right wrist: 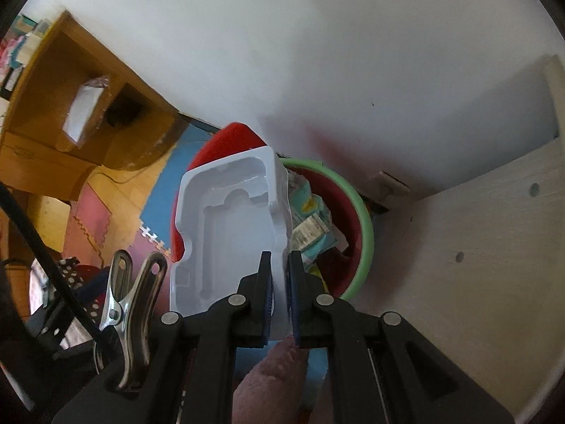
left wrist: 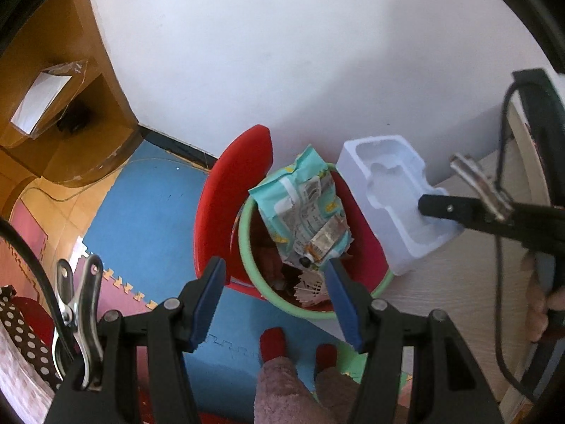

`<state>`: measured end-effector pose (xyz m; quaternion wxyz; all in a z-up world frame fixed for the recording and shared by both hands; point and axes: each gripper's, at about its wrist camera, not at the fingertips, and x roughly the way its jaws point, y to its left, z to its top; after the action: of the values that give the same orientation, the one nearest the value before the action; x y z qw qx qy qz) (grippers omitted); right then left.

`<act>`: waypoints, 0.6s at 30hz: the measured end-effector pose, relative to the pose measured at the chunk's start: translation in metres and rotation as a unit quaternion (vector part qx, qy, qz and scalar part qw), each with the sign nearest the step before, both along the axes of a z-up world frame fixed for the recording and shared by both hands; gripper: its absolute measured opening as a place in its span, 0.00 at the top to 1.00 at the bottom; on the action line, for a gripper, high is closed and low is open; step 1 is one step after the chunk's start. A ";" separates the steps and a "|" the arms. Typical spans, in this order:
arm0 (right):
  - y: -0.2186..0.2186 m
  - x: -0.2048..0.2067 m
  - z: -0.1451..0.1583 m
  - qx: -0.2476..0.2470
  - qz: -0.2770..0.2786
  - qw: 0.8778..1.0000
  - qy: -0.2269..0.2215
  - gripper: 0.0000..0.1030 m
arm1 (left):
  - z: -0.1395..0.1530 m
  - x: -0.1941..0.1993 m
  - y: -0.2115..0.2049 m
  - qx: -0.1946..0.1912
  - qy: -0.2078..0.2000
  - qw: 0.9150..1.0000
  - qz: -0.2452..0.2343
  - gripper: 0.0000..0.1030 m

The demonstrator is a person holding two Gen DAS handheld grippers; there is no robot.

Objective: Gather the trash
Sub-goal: 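Move the right gripper over the bin and release the white tray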

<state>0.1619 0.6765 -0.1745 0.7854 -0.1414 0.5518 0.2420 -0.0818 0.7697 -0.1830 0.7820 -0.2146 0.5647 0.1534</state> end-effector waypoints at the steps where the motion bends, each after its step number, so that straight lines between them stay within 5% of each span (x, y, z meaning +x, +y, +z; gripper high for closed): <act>1: 0.001 0.001 -0.004 -0.004 -0.002 1.000 0.003 0.91 | 0.000 -0.001 0.001 -0.001 0.000 1.000 0.001 0.40; 8: -0.002 0.009 -0.017 -0.023 -0.017 1.000 0.011 0.91 | 0.000 -0.001 0.005 0.000 0.002 1.000 0.002 0.40; 18: -0.009 0.009 -0.014 0.006 -0.042 0.999 0.020 0.78 | 0.004 0.002 0.004 0.002 0.001 1.000 -0.008 0.40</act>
<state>0.1711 0.6676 -0.1886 0.7843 -0.1084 0.5717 0.2150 -0.0795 0.7741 -0.1793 0.7829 -0.2084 0.5670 0.1489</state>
